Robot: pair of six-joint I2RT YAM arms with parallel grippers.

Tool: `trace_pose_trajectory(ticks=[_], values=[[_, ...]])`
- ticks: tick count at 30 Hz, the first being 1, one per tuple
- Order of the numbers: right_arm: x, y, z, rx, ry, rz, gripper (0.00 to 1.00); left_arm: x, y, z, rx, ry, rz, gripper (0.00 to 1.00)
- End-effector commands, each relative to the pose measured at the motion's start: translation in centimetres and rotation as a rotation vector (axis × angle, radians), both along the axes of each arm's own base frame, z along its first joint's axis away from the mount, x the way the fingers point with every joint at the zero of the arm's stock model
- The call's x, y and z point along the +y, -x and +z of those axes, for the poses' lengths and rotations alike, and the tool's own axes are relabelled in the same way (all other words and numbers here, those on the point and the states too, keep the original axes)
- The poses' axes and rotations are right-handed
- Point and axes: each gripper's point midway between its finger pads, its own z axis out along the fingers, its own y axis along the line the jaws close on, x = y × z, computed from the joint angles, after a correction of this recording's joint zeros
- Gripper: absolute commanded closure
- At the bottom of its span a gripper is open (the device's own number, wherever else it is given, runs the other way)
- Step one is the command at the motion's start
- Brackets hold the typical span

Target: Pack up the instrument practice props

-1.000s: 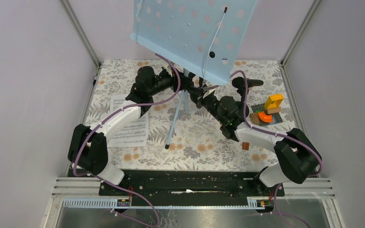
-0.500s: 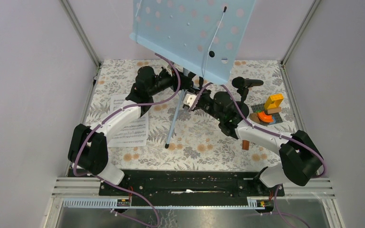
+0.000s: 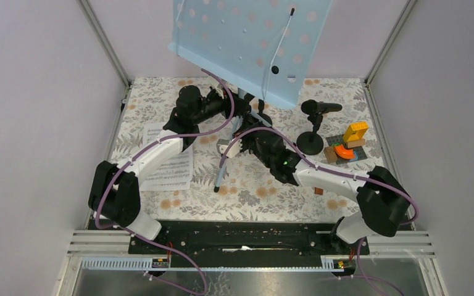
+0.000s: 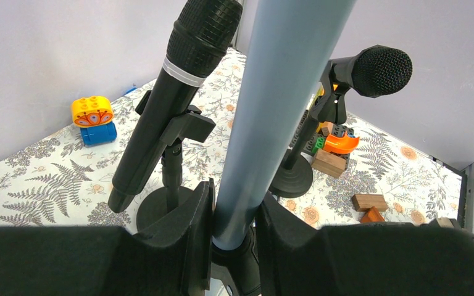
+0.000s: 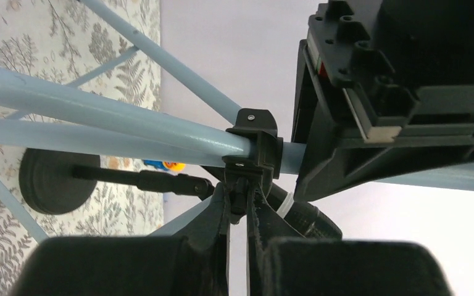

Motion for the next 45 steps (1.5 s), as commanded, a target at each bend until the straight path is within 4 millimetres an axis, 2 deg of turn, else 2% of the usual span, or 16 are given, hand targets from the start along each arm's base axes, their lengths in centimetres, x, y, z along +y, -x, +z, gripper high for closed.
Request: trace_pose_trajectory(ticks=[1, 4, 7, 9, 11, 15, 18, 20, 21, 23, 26, 29, 32, 34, 37, 45], values=[[-1.5, 0.5, -8.0, 0.123, 0.307, -0.056, 1.0, -0.7, 0.8, -0.7, 0.132, 0.026, -0.017, 1.0], [-0.9, 0.7, -6.9, 0.098, 0.244, -0.057, 0.94, -0.6, 0.9, -0.5, 0.124, 0.029, -0.017, 1.0], [-0.7, 1.0, -4.8, 0.042, 0.128, -0.062, 0.78, -0.7, 0.9, -0.4, 0.127, 0.035, -0.021, 1.0], [-0.8, 1.5, -3.0, -0.005, 0.023, -0.065, 0.57, -0.7, 1.0, -0.5, 0.134, 0.039, -0.024, 1.0], [-1.3, 2.0, -0.9, -0.062, -0.103, -0.08, 0.42, -0.8, 0.9, -0.5, 0.135, 0.039, -0.025, 1.0], [-3.7, 3.2, 2.4, -0.163, -0.304, -0.189, 0.32, -0.5, 0.8, -0.5, 0.125, 0.027, -0.013, 1.0], [-6.4, 3.8, 2.8, -0.141, -0.535, -0.318, 0.22, -0.4, 0.8, -0.4, 0.115, 0.022, -0.009, 1.0], [-9.4, 3.7, 2.6, -0.088, -0.832, -0.484, 0.11, -0.3, 0.7, -0.5, 0.118, 0.023, -0.007, 1.0], [-10.6, 3.8, 2.2, -0.07, -0.941, -0.561, 0.1, -0.3, 0.7, -0.6, 0.122, 0.023, -0.01, 1.0], [-11.0, 4.2, 0.6, 0.002, -1.081, -0.604, 0.1, -0.3, 0.6, -0.7, 0.126, 0.023, -0.008, 1.0], [-9.2, 4.7, -3.2, 0.228, -1.117, -0.587, 0.1, -0.3, 0.5, -0.8, 0.13, 0.021, -0.009, 1.0], [-7.2, 5.3, -4.6, 0.431, -1.233, -0.559, 0.1, -0.3, 0.5, -0.9, 0.127, 0.016, -0.005, 1.0], [-4.5, 5.8, -4.9, 0.677, -1.33, -0.539, 0.09, -0.2, 0.3, -1.1, 0.127, 0.012, 0.001, 1.0], [-3.4, 6.0, -4.9, 0.802, -1.392, -0.543, 0.09, -0.2, 0.3, -1.2, 0.132, 0.013, -0.003, 1.0], [-2.9, 5.7, -4.0, 0.942, -1.521, -0.594, 0.1, -0.2, 0.3, -1.2, 0.134, 0.011, -0.004, 1.0], [-2.4, 5.1, 0.6, 1.205, -1.931, -0.546, 0.11, -0.2, 0.3, -1.0, 0.129, 0.012, 0.001, 1.0]])
